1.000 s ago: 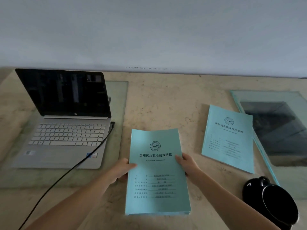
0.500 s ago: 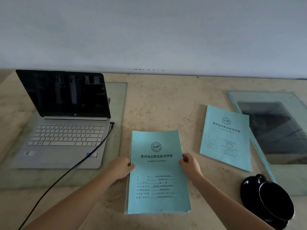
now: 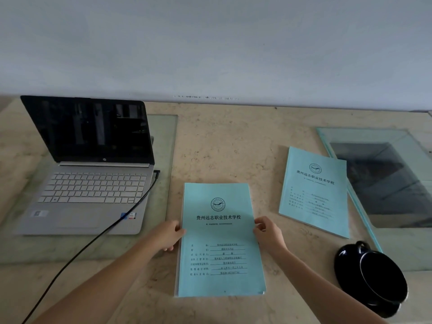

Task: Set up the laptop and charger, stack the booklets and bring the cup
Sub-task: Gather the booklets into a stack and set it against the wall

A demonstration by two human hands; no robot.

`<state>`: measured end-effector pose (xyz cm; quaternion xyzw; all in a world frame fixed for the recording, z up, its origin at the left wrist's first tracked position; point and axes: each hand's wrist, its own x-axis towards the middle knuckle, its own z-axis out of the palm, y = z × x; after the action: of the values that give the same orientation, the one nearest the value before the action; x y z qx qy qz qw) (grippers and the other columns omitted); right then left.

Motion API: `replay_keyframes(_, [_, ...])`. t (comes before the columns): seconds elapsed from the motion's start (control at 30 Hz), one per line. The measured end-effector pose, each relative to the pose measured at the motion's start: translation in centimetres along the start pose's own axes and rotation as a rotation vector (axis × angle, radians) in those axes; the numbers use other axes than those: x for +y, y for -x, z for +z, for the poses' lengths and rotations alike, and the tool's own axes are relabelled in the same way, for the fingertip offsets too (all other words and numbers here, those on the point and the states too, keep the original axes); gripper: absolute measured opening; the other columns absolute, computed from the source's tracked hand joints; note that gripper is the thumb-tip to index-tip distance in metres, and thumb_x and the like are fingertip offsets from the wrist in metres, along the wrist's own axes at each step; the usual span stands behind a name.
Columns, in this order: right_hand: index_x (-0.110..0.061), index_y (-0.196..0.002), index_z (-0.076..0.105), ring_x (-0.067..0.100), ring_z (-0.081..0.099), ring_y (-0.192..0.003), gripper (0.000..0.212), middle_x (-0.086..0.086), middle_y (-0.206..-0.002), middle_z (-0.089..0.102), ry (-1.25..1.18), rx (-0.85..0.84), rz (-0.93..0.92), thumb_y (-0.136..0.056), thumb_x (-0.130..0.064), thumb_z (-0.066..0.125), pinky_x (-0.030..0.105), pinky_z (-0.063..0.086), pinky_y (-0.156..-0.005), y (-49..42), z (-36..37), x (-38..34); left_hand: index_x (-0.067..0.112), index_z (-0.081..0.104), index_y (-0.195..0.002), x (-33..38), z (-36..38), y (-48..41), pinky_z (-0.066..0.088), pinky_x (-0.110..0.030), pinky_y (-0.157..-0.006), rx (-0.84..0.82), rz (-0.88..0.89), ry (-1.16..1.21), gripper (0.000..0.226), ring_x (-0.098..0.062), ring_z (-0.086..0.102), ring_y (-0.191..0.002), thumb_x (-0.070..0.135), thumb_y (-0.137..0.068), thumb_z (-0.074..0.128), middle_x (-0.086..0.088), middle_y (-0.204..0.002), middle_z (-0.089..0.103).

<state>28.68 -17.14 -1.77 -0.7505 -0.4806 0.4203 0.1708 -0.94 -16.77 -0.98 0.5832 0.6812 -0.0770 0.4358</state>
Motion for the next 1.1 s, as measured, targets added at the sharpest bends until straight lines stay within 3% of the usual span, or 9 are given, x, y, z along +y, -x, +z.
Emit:
replay_keyframes(0.1, [-0.016,-0.107,0.063,0.015,0.060,-0.078,0.024,-0.003,-0.083,0.064,0.028,0.008,-0.029,-0.087,-0.009,0.053,0.027,0.048,-0.066,0.1,0.1,0.1,0.016,0.047,-0.126,0.1,-0.2,-0.1,0.047,-0.021,-0.054,-0.023,0.000,0.019,0.035,-0.009,0.061,-0.058,0.035,-0.097,0.039,-0.005,-0.106,0.065])
replay_keyframes(0.2, [-0.015,-0.107,0.065,0.020,0.064,-0.085,0.025,0.001,-0.087,0.067,0.036,0.016,-0.039,-0.086,-0.008,0.053,0.032,0.052,-0.074,0.2,0.2,0.1,0.017,0.047,-0.128,0.2,-0.3,-0.1,0.047,-0.019,-0.051,-0.024,0.007,0.027,0.035,-0.008,0.061,-0.057,0.033,-0.098,0.039,-0.003,-0.111,0.064])
replay_keyframes(0.57, [-0.016,-0.110,0.066,0.024,0.066,-0.085,0.029,0.003,-0.090,0.068,0.018,0.004,-0.034,-0.086,-0.007,0.052,0.040,0.057,-0.081,0.0,0.0,0.4,0.021,0.048,-0.125,0.4,-0.3,-0.5,0.045,-0.020,-0.048,-0.026,0.009,-0.117,0.033,-0.008,0.060,-0.056,0.036,-0.098,0.037,0.001,-0.088,0.065])
replay_keyframes(0.67, [-0.015,-0.119,0.061,0.024,0.066,-0.089,0.034,0.005,-0.097,0.068,0.005,-0.070,-0.002,-0.087,-0.010,0.053,0.038,0.056,-0.083,-0.8,-0.4,0.6,0.014,0.056,-0.113,1.1,-1.3,-0.9,0.044,-0.021,-0.049,-0.054,0.000,-0.267,0.033,-0.010,0.058,-0.056,0.038,-0.096,0.041,0.002,-0.072,0.062])
replay_keyframes(0.73, [-0.015,-0.125,0.058,0.023,0.066,-0.093,0.039,0.008,-0.106,0.068,0.031,-0.111,0.006,-0.086,-0.012,0.054,0.036,0.056,-0.083,-1.3,-1.2,0.6,0.013,0.061,-0.094,2.0,-2.4,-1.3,0.040,-0.022,-0.048,-0.067,-0.021,-0.383,0.031,-0.010,0.054,-0.053,0.041,-0.092,0.048,0.003,-0.064,0.059])
replay_keyframes(0.83, [-0.015,-0.128,0.055,0.020,0.065,-0.086,0.042,0.007,-0.103,0.067,-0.058,-0.094,0.034,-0.086,-0.012,0.054,0.031,0.055,-0.071,-2.2,-3.3,1.3,0.020,0.056,-0.074,3.8,-4.4,-2.7,0.037,-0.024,-0.052,0.017,-0.005,-0.494,0.020,-0.011,0.055,-0.062,0.037,-0.085,0.056,0.004,-0.070,0.059])
replay_keyframes(0.93, [-0.012,-0.129,0.052,0.016,0.059,-0.077,0.040,0.002,-0.087,0.061,-0.190,-0.049,0.067,-0.089,-0.012,0.055,0.031,0.054,-0.065,-3.6,-7.4,2.3,0.019,0.063,-0.102,6.5,-5.9,-4.6,0.046,-0.027,-0.071,0.104,0.033,-0.518,0.024,-0.020,0.062,-0.092,0.031,-0.084,0.053,-0.003,-0.104,0.066])
replay_keyframes(1.1, [-0.009,-0.133,0.044,0.022,0.055,-0.089,0.045,0.009,-0.104,0.057,-0.371,0.104,0.129,-0.090,-0.007,0.057,0.039,0.052,-0.076,-7.5,-15.3,4.8,0.015,0.052,-0.123,12.6,-5.9,-6.7,0.044,-0.029,-0.082,0.288,0.055,-0.498,0.048,-0.023,0.058,-0.110,0.045,-0.086,0.056,-0.005,-0.126,0.059])
